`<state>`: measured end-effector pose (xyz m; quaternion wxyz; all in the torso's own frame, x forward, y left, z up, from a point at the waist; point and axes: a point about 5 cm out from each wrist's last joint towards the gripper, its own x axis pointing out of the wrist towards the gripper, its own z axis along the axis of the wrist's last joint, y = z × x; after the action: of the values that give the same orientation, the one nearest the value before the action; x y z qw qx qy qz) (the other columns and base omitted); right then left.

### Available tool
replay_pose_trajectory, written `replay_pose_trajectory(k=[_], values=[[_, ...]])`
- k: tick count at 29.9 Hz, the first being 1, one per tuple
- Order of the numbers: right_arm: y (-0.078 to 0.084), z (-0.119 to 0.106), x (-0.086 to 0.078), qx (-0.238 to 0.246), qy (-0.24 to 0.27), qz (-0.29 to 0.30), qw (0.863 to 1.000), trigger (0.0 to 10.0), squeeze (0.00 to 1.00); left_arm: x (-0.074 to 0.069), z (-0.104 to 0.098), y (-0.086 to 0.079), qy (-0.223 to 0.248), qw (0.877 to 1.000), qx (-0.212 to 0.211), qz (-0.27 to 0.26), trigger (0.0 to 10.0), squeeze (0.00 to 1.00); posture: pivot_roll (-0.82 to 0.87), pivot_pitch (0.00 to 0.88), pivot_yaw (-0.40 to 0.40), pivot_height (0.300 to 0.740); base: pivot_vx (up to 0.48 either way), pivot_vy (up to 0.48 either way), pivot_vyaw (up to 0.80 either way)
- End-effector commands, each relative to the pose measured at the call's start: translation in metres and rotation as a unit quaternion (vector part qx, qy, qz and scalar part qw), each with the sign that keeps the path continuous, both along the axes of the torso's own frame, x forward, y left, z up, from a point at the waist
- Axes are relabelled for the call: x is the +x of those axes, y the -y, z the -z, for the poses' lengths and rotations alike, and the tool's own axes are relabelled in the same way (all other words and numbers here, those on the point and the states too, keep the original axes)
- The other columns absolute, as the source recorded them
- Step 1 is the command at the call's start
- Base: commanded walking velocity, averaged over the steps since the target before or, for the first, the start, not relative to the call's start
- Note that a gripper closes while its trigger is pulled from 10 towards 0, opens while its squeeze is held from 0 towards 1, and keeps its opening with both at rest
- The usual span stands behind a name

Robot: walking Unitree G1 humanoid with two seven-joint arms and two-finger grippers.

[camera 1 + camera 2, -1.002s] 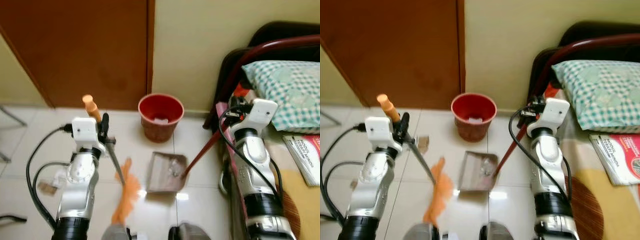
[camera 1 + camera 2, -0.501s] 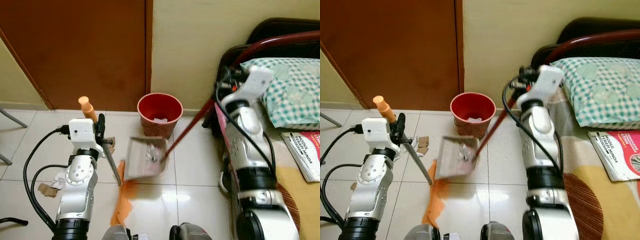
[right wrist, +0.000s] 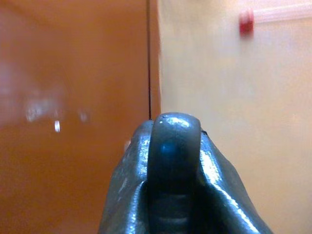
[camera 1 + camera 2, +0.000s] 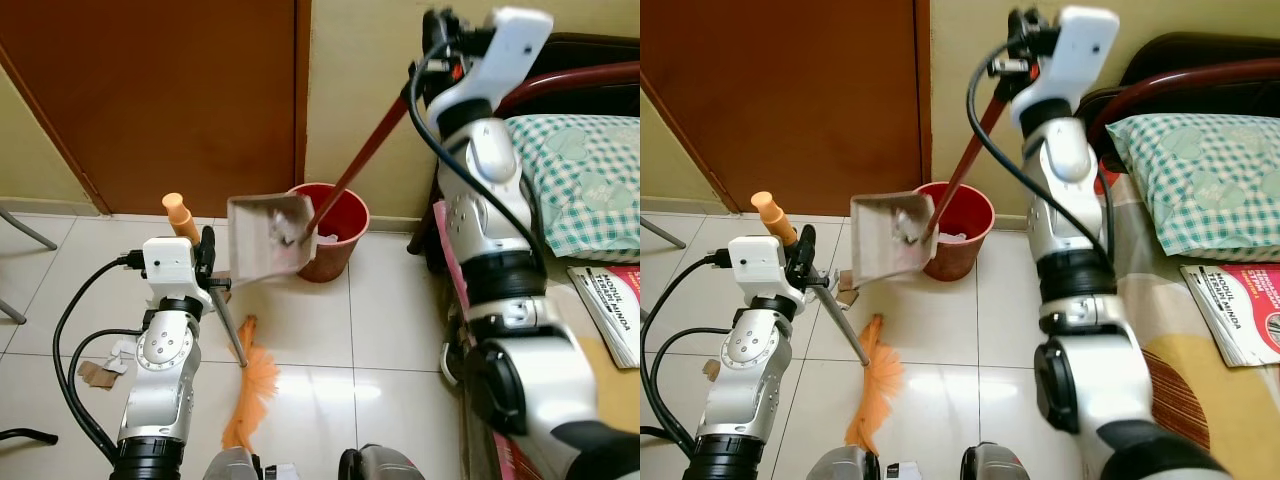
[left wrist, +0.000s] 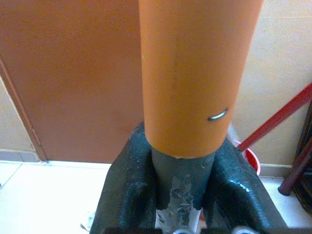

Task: Sweep floor

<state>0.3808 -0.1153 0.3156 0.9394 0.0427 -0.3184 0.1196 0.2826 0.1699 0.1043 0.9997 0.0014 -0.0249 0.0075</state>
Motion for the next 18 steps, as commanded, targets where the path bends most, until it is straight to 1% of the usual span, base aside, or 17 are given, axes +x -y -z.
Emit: replay_pose_trajectory(k=[1,2,3,4,6,8,10,12,15,16,17,18], values=[[-0.007,-0.026,-0.010,-0.037,0.079,-0.006,0.996,10.0,0.00,0.001,-0.001,0.003,0.003,1.000,-0.003,0.002,10.0,0.00,0.02,0.094,-0.059,0.740,0.000,0.000,0.00],[-0.014,-0.030,-0.013,-0.072,0.106,-0.004,0.992,10.0,0.00,0.001,-0.001,0.004,0.003,1.000,-0.005,0.003,10.0,0.00,0.02,0.094,-0.061,0.740,0.000,0.000,0.00],[-0.014,-0.030,-0.013,-0.072,0.106,-0.004,0.992,10.0,0.00,0.001,-0.001,0.004,0.003,1.000,-0.005,0.003,10.0,0.00,0.02,0.094,-0.061,0.740,0.000,0.000,0.00],[-0.022,-0.032,-0.016,-0.109,0.134,-0.001,0.985,10.0,0.00,0.002,-0.001,0.005,0.003,1.000,-0.008,0.003,10.0,0.00,0.02,0.094,-0.061,0.740,0.000,0.000,0.00],[-0.032,-0.029,-0.020,-0.155,0.163,0.000,0.974,10.0,0.00,0.003,-0.001,0.006,0.003,1.000,-0.010,0.003,10.0,0.00,0.01,0.093,-0.062,0.740,0.000,0.000,0.00],[-0.038,-0.026,-0.022,-0.179,0.179,-0.002,0.967,10.0,0.00,0.004,-0.001,0.007,0.003,1.000,-0.011,0.004,10.0,0.00,0.01,0.092,-0.062,0.740,0.000,0.000,0.00],[-0.050,-0.018,-0.025,-0.210,0.197,-0.011,0.957,10.0,0.00,0.005,-0.002,0.009,0.005,1.000,-0.013,0.006,10.0,0.00,0.01,0.091,-0.064,0.740,0.000,0.000,0.00],[-0.052,-0.015,-0.026,-0.219,0.201,-0.015,0.955,10.0,0.00,0.005,-0.002,0.009,0.005,1.000,-0.013,0.006,10.0,0.00,0.01,0.091,-0.064,0.740,0.000,0.000,0.00],[-0.067,0.009,-0.031,-0.263,0.212,-0.030,0.941,10.0,0.00,0.006,-0.002,0.010,0.006,1.000,-0.014,0.007,10.0,0.00,0.01,0.092,-0.066,0.740,0.000,0.000,0.00],[-0.069,0.014,-0.033,-0.272,0.215,-0.033,0.937,10.0,0.00,0.006,-0.002,0.010,0.006,1.000,-0.014,0.007,10.0,0.00,0.01,0.092,-0.066,0.740,0.000,0.000,0.00],[-0.069,0.014,-0.033,-0.272,0.215,-0.033,0.937,10.0,0.00,0.006,-0.002,0.010,0.006,1.000,-0.014,0.007,10.0,0.00,0.01,0.092,-0.066,0.740,0.000,0.000,0.00],[-0.078,0.031,-0.036,-0.299,0.219,-0.046,0.928,10.0,0.00,0.006,-0.003,0.010,0.007,1.000,-0.014,0.006,10.0,0.00,0.01,0.091,-0.067,0.740,0.000,0.000,0.00]])
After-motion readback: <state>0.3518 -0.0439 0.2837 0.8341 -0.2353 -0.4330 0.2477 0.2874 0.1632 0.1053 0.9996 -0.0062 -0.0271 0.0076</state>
